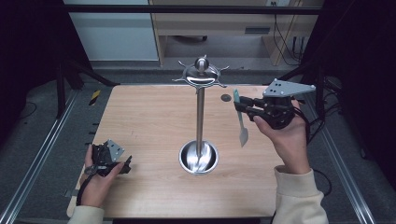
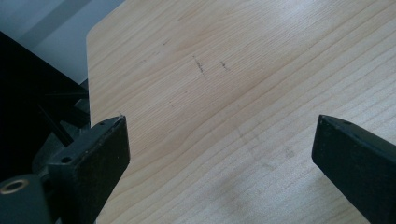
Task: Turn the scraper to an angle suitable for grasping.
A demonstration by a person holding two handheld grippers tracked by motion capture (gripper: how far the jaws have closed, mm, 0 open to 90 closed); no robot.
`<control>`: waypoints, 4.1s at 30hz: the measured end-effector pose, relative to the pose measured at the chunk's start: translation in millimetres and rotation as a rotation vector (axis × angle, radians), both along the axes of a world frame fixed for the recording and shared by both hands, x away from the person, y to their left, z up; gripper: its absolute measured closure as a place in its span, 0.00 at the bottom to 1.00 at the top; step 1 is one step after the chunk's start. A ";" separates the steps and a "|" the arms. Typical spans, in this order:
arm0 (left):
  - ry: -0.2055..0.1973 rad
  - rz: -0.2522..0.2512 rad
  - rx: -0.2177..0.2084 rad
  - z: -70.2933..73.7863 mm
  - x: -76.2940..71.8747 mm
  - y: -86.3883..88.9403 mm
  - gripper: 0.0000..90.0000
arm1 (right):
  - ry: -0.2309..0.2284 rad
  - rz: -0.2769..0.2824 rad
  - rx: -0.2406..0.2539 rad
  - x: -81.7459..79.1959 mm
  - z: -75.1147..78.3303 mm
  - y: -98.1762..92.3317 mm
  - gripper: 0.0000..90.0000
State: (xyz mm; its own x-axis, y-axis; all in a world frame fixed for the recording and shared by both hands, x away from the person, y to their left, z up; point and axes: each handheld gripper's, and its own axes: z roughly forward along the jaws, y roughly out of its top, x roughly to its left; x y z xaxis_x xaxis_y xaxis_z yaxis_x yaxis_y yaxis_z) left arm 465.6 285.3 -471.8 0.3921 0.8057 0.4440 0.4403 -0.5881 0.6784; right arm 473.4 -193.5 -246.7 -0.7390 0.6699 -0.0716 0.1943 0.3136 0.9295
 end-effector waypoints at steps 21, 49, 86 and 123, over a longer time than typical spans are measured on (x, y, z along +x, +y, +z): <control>0.003 -0.003 0.005 -0.6 0.4 -0.6 0.05 | -0.066 0.014 0.063 -11.1 13.1 -0.8 0.83; 0.004 -0.007 0.009 -0.7 0.2 -1.3 0.05 | -0.077 0.077 0.161 -13.8 16.5 -0.3 0.83; 0.011 -0.011 0.020 -0.9 0.3 -1.8 0.05 | -0.087 0.186 0.216 -18.5 19.4 9.2 0.82; 0.013 -0.015 0.021 -1.7 0.4 -2.9 0.05 | -0.091 0.121 0.202 -15.5 13.5 29.9 0.82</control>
State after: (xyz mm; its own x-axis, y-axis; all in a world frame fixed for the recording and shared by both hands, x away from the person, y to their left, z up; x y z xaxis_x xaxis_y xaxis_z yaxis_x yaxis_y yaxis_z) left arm 465.9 282.4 -473.5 0.4096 0.7903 0.4557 0.4401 -0.6087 0.6601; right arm 457.8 -163.7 -233.2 -0.8112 0.5845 -0.0151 0.0790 0.1353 0.9877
